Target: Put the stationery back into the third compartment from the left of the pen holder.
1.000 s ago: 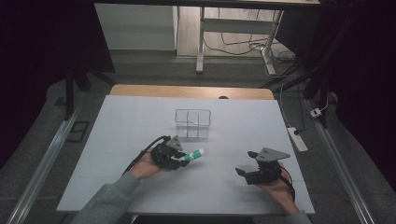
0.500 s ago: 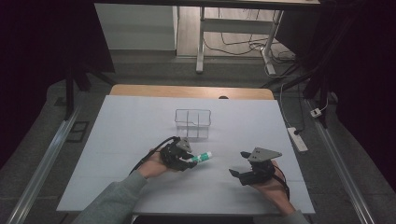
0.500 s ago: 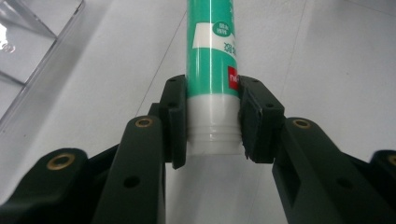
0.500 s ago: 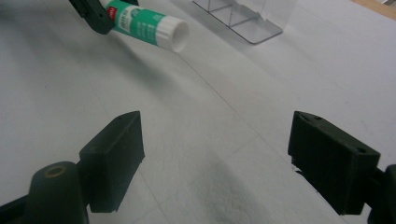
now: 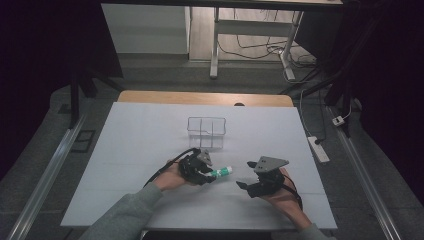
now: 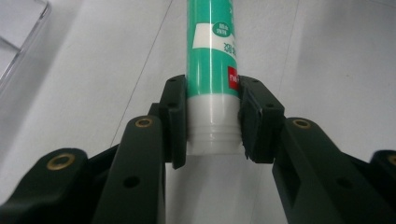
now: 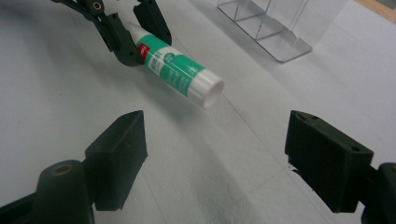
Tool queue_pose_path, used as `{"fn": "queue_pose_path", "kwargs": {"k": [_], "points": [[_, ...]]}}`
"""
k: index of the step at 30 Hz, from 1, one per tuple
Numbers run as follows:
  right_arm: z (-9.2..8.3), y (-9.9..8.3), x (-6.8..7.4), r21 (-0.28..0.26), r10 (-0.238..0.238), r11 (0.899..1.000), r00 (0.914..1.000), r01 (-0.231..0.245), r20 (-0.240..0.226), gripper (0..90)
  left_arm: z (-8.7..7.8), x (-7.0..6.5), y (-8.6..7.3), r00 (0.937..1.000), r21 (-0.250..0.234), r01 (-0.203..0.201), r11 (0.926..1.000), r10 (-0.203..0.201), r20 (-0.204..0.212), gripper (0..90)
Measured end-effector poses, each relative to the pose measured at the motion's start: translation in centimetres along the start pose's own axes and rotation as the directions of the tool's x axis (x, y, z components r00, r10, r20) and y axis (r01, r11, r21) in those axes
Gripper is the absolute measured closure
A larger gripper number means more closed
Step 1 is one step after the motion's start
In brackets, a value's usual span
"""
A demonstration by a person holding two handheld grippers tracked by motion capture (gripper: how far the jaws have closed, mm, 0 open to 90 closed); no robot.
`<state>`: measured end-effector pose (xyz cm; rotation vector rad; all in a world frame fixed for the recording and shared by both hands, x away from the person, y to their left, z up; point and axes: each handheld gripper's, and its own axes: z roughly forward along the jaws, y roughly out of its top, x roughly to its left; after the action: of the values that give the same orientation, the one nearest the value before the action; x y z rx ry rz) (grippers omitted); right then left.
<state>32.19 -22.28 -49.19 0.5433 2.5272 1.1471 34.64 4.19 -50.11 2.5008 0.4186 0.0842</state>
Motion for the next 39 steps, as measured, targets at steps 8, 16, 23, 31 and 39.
{"fn": "queue_pose_path", "kwargs": {"k": [8, 16, 23, 31, 39], "points": [[1.0, 1.0, 0.1, 0.030, -0.053, 0.998, 0.9985, 0.053, -0.015, 22.3, 0.5, -0.5, 0.8, 0.9995, 0.010, -0.029, 0.9995, 0.029, 0.014, 64.3], [2.1, 2.2, 0.7, 0.067, -0.128, 0.989, 0.9908, 0.130, -0.046, 27.6, 0.5, -0.6, 0.9, 0.9992, 0.005, -0.034, 0.9994, 0.034, 0.023, 64.2], [3.2, 3.0, 1.4, 0.156, -0.244, 0.956, 0.9681, 0.250, -0.058, 33.9, 0.3, -0.8, 1.0, 0.9985, -0.006, -0.041, 0.9991, 0.041, 0.037, 64.2], [4.0, 3.0, 2.0, 0.205, -0.324, 0.920, 0.9427, 0.333, -0.078, 46.3, 0.4, -0.9, 1.1, 0.9973, -0.011, -0.040, 0.9991, 0.041, 0.061, 64.1], [3.9, 2.8, 2.3, 0.220, -0.357, 0.903, 0.9292, 0.370, -0.096, 56.0, -0.2, -0.7, 0.9, 0.9951, -0.047, -0.037, 0.9982, 0.041, 0.090, 63.7]]}}
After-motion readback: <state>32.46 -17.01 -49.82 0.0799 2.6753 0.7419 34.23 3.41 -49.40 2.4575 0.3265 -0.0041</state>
